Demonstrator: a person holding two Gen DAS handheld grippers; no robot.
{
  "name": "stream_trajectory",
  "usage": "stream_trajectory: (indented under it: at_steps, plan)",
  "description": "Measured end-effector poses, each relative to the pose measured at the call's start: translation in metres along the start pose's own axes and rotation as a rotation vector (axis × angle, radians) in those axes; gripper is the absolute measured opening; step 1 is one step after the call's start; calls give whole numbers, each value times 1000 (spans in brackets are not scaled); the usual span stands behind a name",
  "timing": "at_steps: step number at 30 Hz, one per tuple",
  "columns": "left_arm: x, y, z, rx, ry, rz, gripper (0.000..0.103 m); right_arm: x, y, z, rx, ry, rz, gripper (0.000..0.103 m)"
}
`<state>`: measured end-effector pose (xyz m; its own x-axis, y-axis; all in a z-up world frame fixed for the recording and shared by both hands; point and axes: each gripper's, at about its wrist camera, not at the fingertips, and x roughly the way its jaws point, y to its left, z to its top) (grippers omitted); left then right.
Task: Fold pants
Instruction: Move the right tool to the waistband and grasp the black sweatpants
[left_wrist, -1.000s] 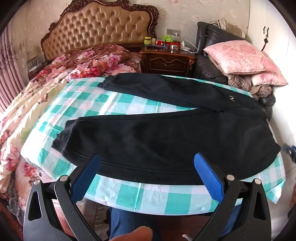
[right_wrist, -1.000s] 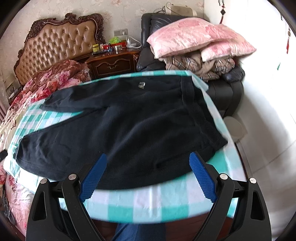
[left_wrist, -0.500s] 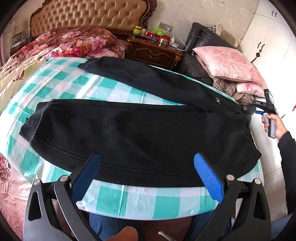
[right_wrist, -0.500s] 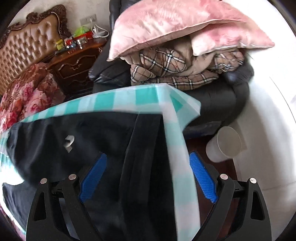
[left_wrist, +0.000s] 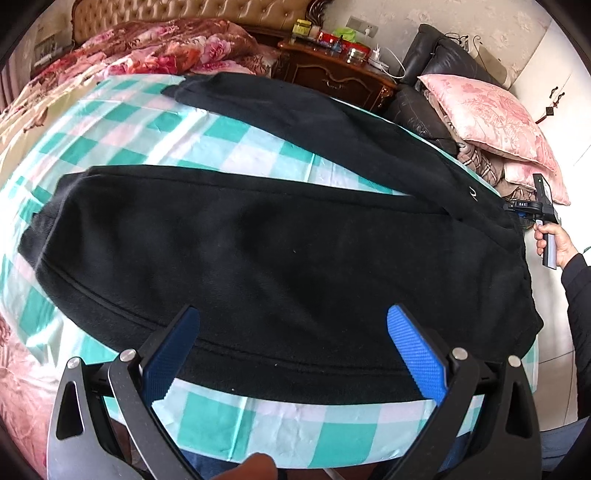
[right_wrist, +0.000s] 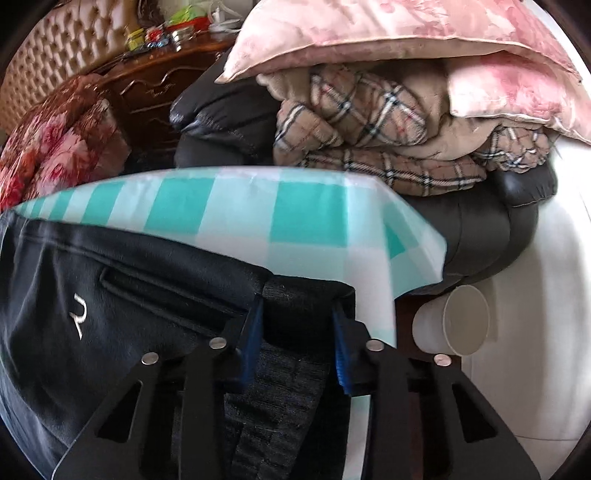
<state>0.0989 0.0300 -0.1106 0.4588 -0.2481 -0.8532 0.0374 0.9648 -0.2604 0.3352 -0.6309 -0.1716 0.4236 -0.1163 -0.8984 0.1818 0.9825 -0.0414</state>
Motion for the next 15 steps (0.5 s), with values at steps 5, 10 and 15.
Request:
stream_trajectory:
  at_steps: [5, 10, 15]
  plan:
    - [4, -7, -2, 32, 9, -4, 101, 1, -2, 3, 54, -15, -14, 34]
    - [6, -6, -3, 31, 13, -3, 101, 0, 3, 6, -9, -24, -59, 63]
    - [7, -5, -5, 28, 22, 4, 101, 16, 19, 12, -164, -9, -62, 77]
